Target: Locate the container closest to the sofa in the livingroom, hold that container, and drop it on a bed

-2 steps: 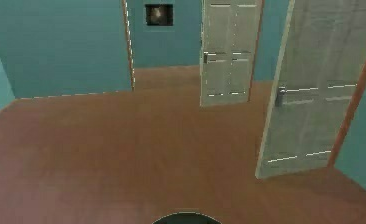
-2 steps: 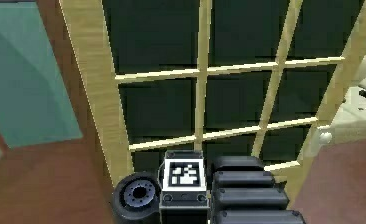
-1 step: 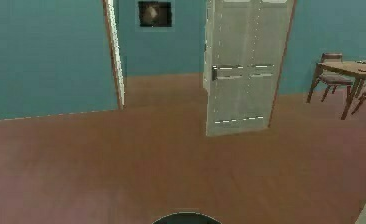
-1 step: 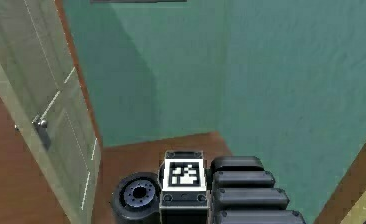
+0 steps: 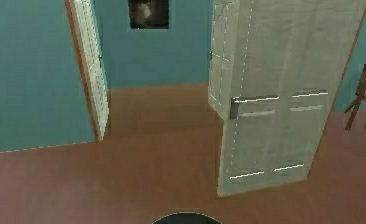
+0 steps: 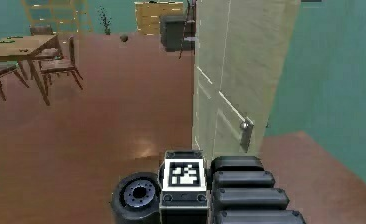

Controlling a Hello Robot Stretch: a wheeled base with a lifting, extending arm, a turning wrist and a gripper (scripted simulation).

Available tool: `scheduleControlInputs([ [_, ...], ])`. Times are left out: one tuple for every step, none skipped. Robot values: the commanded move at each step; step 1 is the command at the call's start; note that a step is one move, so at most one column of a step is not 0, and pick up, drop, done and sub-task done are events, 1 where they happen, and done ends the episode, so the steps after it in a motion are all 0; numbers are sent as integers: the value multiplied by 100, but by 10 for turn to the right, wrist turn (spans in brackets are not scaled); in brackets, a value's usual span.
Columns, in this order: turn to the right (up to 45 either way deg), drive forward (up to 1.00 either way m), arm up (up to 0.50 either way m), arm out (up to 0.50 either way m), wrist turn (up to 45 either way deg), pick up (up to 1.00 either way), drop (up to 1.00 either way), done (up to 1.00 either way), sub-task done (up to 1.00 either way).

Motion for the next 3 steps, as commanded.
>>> scheduleControlInputs([
  [0,100,0,0,0,0,0,0,0],
  [-30,0,0,0,0,0,0,0,0],
  [0,50,0,0,0,0,0,0,0],
])
